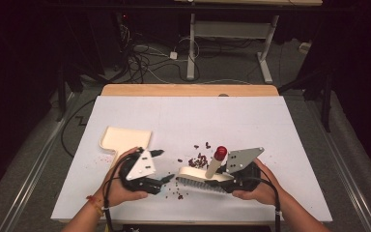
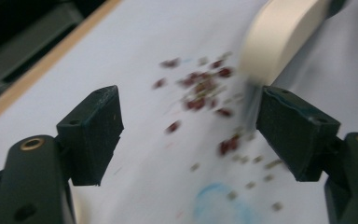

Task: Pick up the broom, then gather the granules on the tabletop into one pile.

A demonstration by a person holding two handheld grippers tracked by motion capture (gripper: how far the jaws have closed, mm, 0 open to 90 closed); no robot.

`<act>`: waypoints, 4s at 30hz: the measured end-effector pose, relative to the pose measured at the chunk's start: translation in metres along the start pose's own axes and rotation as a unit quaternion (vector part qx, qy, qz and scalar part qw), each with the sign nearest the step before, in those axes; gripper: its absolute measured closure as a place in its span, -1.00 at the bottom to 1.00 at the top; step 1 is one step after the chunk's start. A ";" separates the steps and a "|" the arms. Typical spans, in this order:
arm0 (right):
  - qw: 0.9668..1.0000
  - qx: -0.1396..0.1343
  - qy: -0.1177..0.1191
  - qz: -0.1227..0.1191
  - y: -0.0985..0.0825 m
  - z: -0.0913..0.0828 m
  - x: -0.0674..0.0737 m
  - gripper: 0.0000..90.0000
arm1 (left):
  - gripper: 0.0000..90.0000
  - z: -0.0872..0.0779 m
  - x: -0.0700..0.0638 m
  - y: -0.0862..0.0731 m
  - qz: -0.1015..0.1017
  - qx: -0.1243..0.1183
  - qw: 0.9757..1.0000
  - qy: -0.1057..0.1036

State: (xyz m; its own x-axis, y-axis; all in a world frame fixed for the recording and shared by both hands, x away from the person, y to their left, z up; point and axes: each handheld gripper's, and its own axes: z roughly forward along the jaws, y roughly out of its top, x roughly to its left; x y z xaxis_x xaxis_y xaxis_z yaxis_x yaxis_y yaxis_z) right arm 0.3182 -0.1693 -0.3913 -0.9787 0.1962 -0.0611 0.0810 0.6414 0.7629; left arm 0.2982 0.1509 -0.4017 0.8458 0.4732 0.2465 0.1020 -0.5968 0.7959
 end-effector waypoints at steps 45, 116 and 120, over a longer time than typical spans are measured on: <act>0.991 0.022 0.040 0.125 0.028 0.093 0.016 0.51 | -0.64 -0.043 0.018 -0.091 -0.105 0.042 0.981 0.160; 0.998 0.020 0.036 -0.038 -0.028 0.008 -0.073 0.51 | -0.64 -0.010 0.005 -0.078 -0.052 0.085 0.989 0.105; 0.999 0.014 0.030 -0.027 -0.027 0.010 -0.079 0.51 | -0.64 -0.009 0.003 -0.077 -0.048 0.085 0.990 0.101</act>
State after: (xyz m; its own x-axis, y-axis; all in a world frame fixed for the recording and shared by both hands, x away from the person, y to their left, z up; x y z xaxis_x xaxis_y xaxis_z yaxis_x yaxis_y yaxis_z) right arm 0.3949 -0.1949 -0.4133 -0.9912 0.1172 -0.0621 0.0329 0.6710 0.7408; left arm 0.2878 0.2043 -0.4572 0.7069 0.6437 0.2933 0.2791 -0.6348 0.7205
